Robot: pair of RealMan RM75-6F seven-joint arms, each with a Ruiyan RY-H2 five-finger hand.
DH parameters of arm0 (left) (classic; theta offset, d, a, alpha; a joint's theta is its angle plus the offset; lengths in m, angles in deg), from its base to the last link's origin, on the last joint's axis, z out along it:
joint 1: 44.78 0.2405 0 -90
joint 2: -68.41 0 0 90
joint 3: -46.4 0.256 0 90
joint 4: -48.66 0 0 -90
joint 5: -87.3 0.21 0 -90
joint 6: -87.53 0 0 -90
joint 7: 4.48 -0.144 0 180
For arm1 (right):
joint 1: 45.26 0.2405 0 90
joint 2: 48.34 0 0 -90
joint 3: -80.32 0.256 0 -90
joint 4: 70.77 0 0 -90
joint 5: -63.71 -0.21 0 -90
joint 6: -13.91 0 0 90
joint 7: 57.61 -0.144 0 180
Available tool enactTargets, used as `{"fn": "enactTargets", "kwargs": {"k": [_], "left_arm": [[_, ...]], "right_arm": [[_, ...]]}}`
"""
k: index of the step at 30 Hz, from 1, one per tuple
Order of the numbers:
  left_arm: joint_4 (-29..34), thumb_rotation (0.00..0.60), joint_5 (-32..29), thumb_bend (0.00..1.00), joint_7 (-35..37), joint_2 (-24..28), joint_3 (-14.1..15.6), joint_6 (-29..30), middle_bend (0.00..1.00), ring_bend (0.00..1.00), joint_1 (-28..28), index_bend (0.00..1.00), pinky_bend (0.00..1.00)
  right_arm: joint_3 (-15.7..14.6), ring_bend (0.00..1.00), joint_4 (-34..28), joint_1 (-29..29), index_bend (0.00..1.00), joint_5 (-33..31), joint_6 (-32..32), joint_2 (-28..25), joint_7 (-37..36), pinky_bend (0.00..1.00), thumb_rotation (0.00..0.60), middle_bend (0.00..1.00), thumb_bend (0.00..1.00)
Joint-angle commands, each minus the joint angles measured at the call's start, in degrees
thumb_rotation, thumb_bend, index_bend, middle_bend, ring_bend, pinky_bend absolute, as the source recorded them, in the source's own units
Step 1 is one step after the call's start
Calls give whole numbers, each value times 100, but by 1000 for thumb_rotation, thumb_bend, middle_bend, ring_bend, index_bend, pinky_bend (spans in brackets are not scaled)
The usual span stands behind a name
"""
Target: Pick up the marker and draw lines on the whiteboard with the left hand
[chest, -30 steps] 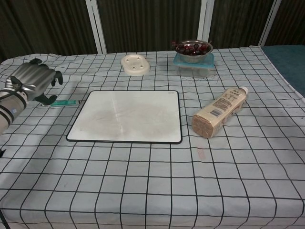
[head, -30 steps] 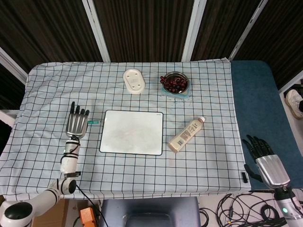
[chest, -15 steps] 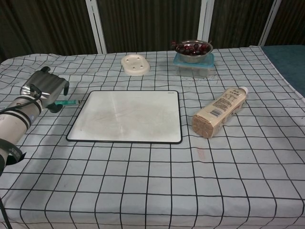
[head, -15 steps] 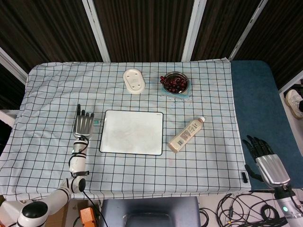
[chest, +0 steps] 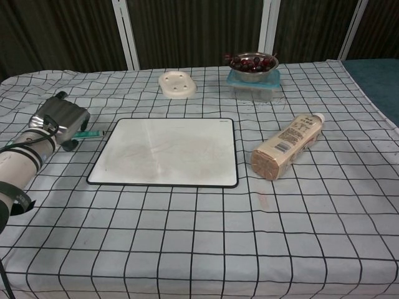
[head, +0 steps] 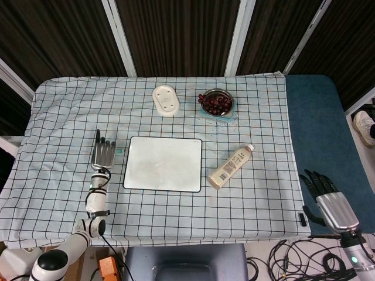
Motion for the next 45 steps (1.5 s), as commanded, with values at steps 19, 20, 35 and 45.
{"fn": "enactTargets", "kwargs": {"k": [19, 20, 35, 45], "left_arm": [[-347, 600, 177, 370, 292, -158, 24, -44, 514, 306, -47, 502, 58], [-354, 600, 174, 370, 297, -164, 15, -46, 518, 307, -50, 506, 58], [-413, 600, 783, 497, 1629, -6, 416, 398, 728, 396, 73, 743, 42], [903, 600, 1505, 544, 4416, 476, 734, 1820, 783, 443, 428, 767, 59]], "right_arm": [[17, 0, -113, -4, 0, -61, 191, -70, 95, 125, 600, 0, 323], [18, 0, -119, -3, 0, -61, 199, -71, 99, 126, 600, 0, 323], [35, 0, -134, -17, 0, -56, 236, -78, 117, 126, 600, 0, 323], [62, 0, -160, -25, 0, -45, 212, -85, 92, 127, 600, 0, 323]]}}
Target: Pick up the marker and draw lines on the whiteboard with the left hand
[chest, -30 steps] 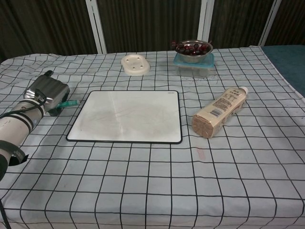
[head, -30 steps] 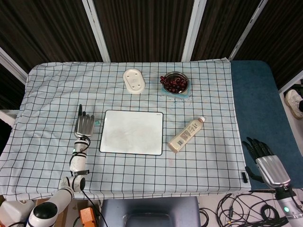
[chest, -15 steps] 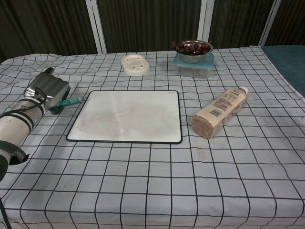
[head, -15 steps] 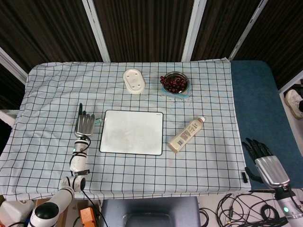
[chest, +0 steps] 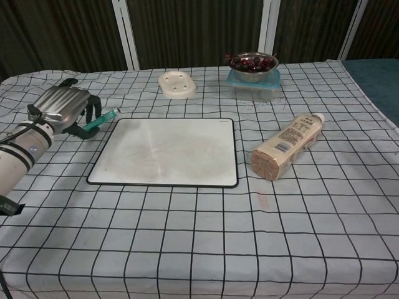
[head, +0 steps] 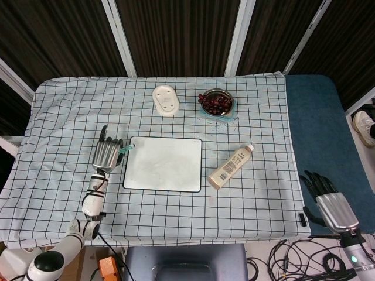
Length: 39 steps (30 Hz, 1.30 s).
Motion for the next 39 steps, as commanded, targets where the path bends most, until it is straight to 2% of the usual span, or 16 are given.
{"fn": "enactTargets", "kwargs": {"k": [1, 5, 10, 27, 39], "left_arm": [[946, 600, 524, 548, 993, 283, 267, 903, 783, 446, 225, 767, 61], [1444, 600, 707, 550, 795, 255, 294, 1167, 783, 447, 163, 767, 65], [1542, 600, 789, 550, 702, 46, 275, 1114, 783, 447, 23, 761, 72], [211, 600, 1018, 552, 1140, -642, 465, 664, 782, 447, -214, 759, 70], [-67, 600, 1019, 552, 1319, -767, 504, 548, 781, 447, -187, 759, 67]], "right_arm": [[4, 0, -21, -2, 0, 14, -12, 0, 8, 126, 600, 0, 323], [-16, 0, -44, -5, 0, 58, -12, 0, 23, 126, 600, 0, 323], [-36, 0, -29, 16, 0, 87, 37, -10, -17, 126, 600, 0, 322], [-59, 0, -29, 11, 0, 146, 32, -52, -99, 126, 600, 0, 323], [-42, 0, -35, 14, 0, 110, 65, -28, -31, 126, 600, 0, 323]]}}
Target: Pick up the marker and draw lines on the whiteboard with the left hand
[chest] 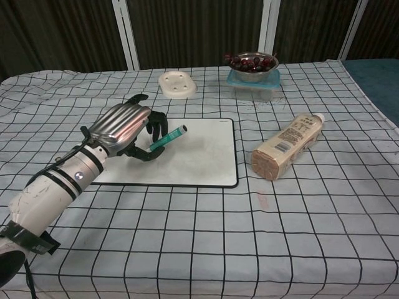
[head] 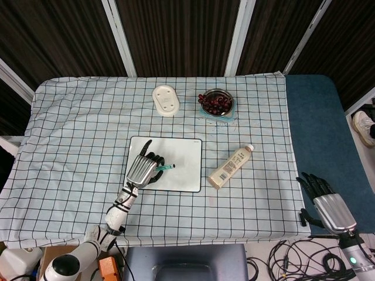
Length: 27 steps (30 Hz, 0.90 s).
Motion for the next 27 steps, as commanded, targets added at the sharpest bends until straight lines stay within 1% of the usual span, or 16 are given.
{"fn": "enactTargets", "kwargs": {"k": [1, 20, 23, 27], "left_arm": [[-43, 600, -13, 551, 21, -17, -2, -29, 781, 446, 8, 759, 67], [-265, 600, -80, 552, 187, 142, 29, -166, 781, 446, 215, 759, 64], [-246, 600, -64, 552, 237, 170, 44, -97, 781, 447, 248, 759, 63], [-129, 600, 32, 555, 258, 204, 107, 173, 781, 447, 282, 759, 63]], "right_arm": [[3, 0, 3, 1, 0, -7, 5, 3, 3, 126, 600, 0, 323], [4, 0, -10, -13, 0, -13, 3, 7, 41, 126, 600, 0, 323], [6, 0, -11, -16, 0, -21, 6, 13, 62, 126, 600, 0, 323], [13, 0, -8, -26, 0, -31, -7, 16, 71, 126, 600, 0, 323]]}}
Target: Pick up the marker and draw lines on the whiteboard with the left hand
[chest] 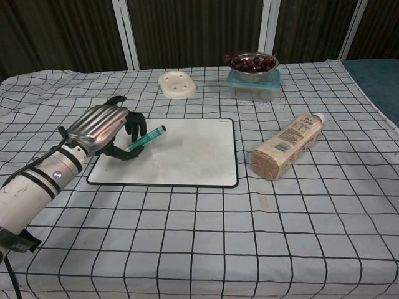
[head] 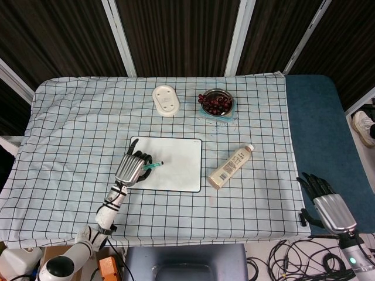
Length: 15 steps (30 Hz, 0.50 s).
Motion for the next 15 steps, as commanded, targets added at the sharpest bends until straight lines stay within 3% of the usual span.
{"fn": "enactTargets", "kwargs": {"k": [1, 6, 15], "left_arm": [[119, 600, 83, 556, 0, 26, 48, 227, 781, 446, 23, 759, 63], [411, 600, 151, 556, -11, 43, 58, 391, 781, 446, -33, 759, 63], [491, 600, 106, 559, -80, -104, -5, 142, 779, 447, -173, 759, 63]], "right_arm": [[6, 0, -2, -3, 0, -9, -5, 0, -3, 126, 600, 0, 323], [-11, 0, -22, 0, 0, 34, -10, -10, -10, 126, 600, 0, 323], [-15, 0, -18, 2, 0, 65, -31, -32, -53, 126, 600, 0, 322]]}}
